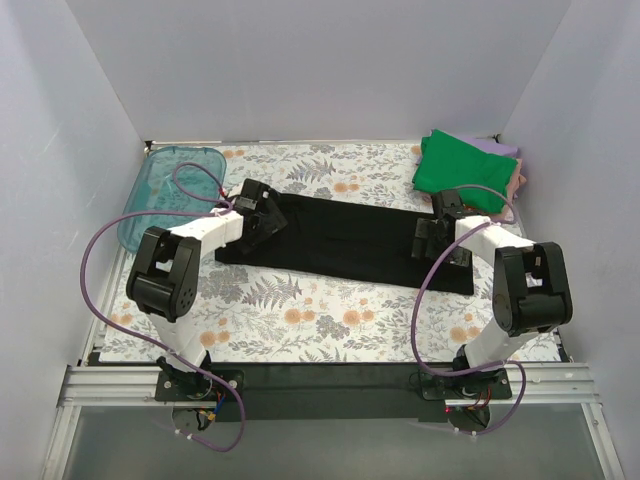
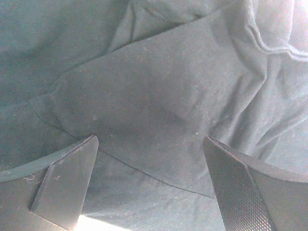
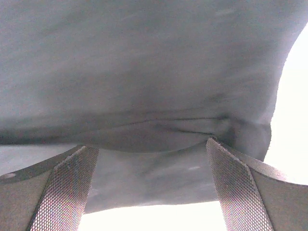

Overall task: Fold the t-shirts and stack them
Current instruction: Fold the tshirt

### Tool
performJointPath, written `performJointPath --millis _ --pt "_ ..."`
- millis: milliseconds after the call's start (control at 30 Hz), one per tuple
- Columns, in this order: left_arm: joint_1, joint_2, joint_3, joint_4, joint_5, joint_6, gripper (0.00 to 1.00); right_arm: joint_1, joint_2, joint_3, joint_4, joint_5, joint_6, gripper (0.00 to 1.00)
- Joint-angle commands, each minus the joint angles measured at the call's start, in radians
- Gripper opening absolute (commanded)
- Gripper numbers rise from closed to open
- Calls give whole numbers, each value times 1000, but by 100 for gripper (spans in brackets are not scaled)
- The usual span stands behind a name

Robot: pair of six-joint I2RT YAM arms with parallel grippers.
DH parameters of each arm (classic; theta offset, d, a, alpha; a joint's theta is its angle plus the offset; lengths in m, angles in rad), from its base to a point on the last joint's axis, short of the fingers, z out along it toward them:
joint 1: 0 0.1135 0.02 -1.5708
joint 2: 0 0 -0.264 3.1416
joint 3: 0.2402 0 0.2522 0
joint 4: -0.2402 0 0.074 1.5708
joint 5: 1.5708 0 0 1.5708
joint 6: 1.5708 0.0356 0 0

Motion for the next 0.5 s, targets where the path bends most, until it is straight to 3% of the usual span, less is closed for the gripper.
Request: performJointPath --millis 0,200,467 --pt "54 64 -65 -41 -48 -1 92 -84 2 6 1 98 -18 98" --pt "58 66 -54 -30 -36 28 92 -167 -30 116 -2 158 -40 98" --pt "57 80 4 -29 -15 50 91 -168 -39 249 -35 184 -89 99"
